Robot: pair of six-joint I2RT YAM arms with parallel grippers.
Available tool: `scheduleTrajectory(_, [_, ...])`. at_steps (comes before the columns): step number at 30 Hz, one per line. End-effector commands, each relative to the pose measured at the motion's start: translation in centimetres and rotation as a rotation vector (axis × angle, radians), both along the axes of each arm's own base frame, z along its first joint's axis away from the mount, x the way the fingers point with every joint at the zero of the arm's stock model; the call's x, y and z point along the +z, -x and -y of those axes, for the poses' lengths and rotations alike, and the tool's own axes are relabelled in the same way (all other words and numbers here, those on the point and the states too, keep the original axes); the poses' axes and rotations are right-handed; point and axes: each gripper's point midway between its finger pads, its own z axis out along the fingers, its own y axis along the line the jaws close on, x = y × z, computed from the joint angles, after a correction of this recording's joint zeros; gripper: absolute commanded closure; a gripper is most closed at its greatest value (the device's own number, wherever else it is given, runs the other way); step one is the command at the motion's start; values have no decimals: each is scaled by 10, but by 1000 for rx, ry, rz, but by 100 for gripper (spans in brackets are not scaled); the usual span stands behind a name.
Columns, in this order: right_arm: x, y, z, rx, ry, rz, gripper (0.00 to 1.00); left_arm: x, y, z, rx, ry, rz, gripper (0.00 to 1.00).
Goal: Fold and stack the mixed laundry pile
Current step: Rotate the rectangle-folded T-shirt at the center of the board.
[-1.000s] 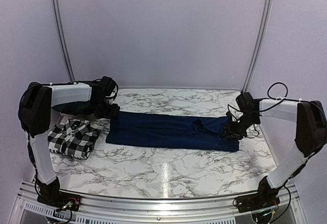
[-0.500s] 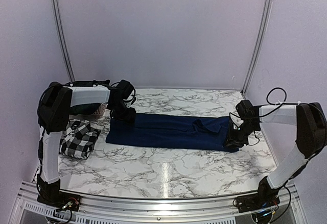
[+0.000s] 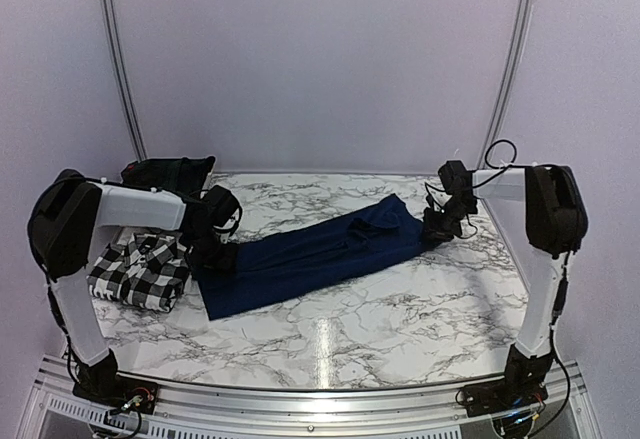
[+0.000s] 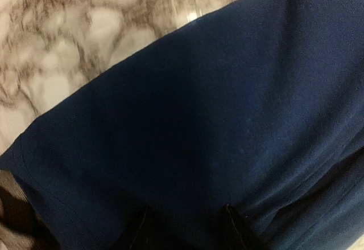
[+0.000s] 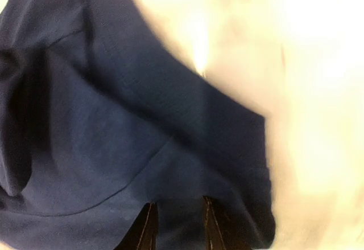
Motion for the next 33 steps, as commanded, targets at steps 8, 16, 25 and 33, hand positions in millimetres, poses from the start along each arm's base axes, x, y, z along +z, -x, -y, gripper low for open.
scheduleTrajectory(8, [81, -106, -26, 123, 43, 239, 68, 70, 62, 3, 130, 87, 10, 42])
scheduleTrajectory(16, [93, -41, -93, 166, -127, 223, 67, 81, 19, 4, -14, 1, 79, 42])
scheduleTrajectory(25, [7, -14, -95, 111, -41, 59, 71, 77, 16, 22, -120, 16, 79, 43])
scheduleTrajectory(33, [-31, -76, -44, 85, 66, 71, 74, 72, 42, 26, -194, 25, 58, 43])
